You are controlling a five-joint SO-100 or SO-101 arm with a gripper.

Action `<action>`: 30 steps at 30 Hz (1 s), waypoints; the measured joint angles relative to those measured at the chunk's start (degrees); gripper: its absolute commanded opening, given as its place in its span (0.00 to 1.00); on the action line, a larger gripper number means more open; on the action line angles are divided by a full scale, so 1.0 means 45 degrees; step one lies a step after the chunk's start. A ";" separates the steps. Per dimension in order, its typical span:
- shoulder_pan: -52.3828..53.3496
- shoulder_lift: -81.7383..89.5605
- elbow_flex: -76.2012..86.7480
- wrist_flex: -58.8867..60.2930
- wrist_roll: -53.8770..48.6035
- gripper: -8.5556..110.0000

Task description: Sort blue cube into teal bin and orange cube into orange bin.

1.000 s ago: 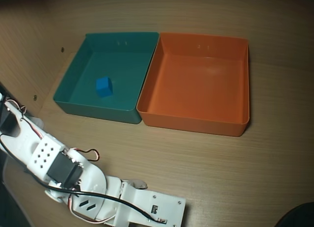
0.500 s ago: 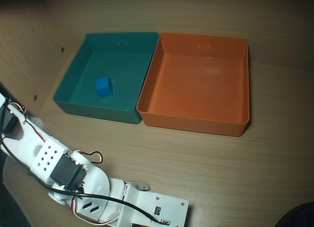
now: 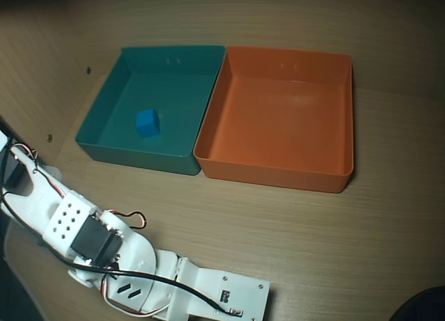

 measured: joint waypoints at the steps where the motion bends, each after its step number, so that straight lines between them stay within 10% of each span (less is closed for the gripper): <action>1: 0.0000 0.0000 0.0000 0.0000 0.0000 0.03; 30: -0.3398 0.4883 -0.0078 0.0000 0.0000 0.02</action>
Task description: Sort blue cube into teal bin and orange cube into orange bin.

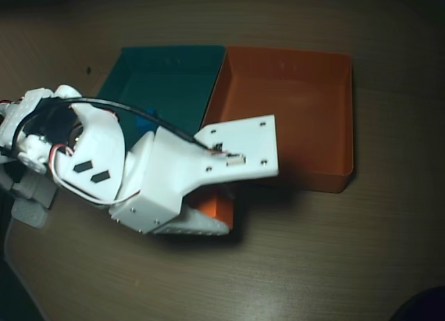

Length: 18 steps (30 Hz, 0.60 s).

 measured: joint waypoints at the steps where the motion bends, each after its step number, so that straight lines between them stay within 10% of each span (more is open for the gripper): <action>1: -0.0273 0.0000 0.0000 0.0000 0.0000 0.02; 18: -0.3828 -0.1445 -0.3750 0.0039 0.0000 0.02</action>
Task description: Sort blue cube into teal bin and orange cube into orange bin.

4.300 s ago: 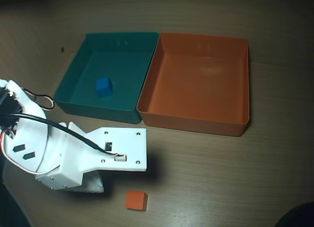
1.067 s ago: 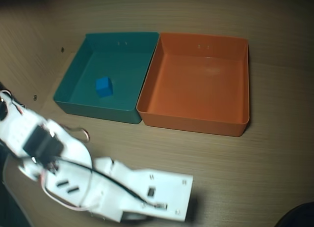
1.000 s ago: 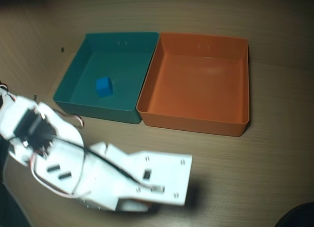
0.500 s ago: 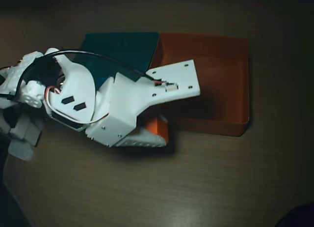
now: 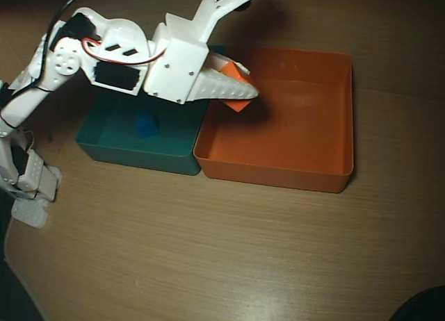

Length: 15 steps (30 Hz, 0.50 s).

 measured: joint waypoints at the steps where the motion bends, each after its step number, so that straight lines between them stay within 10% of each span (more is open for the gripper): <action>1: -0.0156 -0.0449 -0.0313 0.0000 0.0000 0.02; 15: -0.1055 -0.5801 -0.4980 -0.0020 0.0000 0.03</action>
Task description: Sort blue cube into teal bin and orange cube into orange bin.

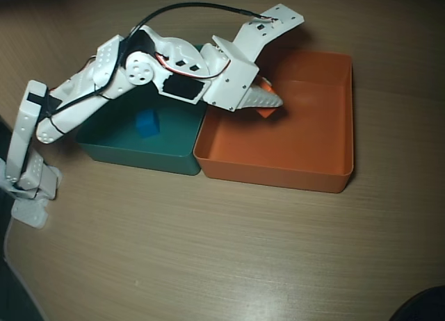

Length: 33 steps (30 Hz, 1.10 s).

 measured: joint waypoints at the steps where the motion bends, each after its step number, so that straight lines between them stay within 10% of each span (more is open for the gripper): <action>1: 0.0020 -0.0176 -0.0117 0.0000 0.0000 0.03; 16: 0.0039 -0.0684 -0.0273 0.0000 0.0000 0.39; 33: 0.0039 -0.0684 -0.0273 0.0000 0.0000 0.09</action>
